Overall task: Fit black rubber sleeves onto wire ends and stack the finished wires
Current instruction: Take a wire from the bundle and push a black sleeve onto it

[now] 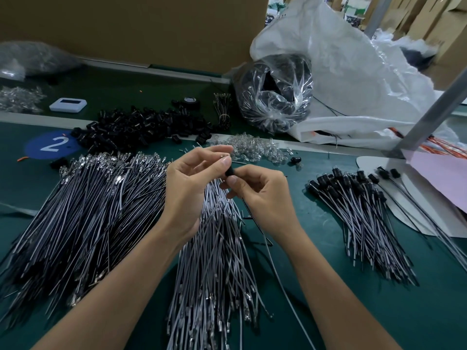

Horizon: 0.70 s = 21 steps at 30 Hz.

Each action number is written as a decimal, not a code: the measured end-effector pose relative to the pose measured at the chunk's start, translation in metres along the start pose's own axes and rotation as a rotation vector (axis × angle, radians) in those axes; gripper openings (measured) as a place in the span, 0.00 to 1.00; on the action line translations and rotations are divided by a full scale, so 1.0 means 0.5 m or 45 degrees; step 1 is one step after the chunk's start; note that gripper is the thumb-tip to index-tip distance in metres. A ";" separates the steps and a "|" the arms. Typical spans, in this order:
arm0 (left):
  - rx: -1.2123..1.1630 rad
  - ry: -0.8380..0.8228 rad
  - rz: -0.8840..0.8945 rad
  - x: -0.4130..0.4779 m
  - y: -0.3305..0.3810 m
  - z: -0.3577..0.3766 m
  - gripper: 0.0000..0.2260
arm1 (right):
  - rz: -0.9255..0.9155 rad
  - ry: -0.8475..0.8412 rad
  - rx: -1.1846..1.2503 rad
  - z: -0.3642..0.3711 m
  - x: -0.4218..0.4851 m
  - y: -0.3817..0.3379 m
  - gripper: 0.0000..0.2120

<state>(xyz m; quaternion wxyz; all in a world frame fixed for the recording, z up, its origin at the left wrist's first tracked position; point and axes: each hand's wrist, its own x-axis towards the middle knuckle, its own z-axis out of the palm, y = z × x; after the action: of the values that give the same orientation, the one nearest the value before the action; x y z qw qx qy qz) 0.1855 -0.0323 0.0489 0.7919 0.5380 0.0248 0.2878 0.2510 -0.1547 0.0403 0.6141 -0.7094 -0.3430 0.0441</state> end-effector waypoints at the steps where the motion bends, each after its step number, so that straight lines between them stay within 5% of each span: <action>1: 0.002 -0.010 0.000 0.000 0.002 0.000 0.06 | -0.004 -0.007 0.012 0.000 -0.001 0.000 0.04; 15: 0.063 -0.184 0.048 0.006 0.014 -0.013 0.06 | -0.025 -0.141 0.183 -0.003 -0.005 -0.012 0.05; 21: 0.089 -0.231 -0.033 0.005 0.003 -0.011 0.11 | -0.095 0.022 0.139 -0.008 -0.002 -0.010 0.06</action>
<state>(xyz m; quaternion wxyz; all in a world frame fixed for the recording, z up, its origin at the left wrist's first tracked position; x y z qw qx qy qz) 0.1852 -0.0262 0.0484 0.7751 0.5890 -0.0301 0.2266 0.2500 -0.1589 0.0455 0.6562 -0.6619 -0.3608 0.0338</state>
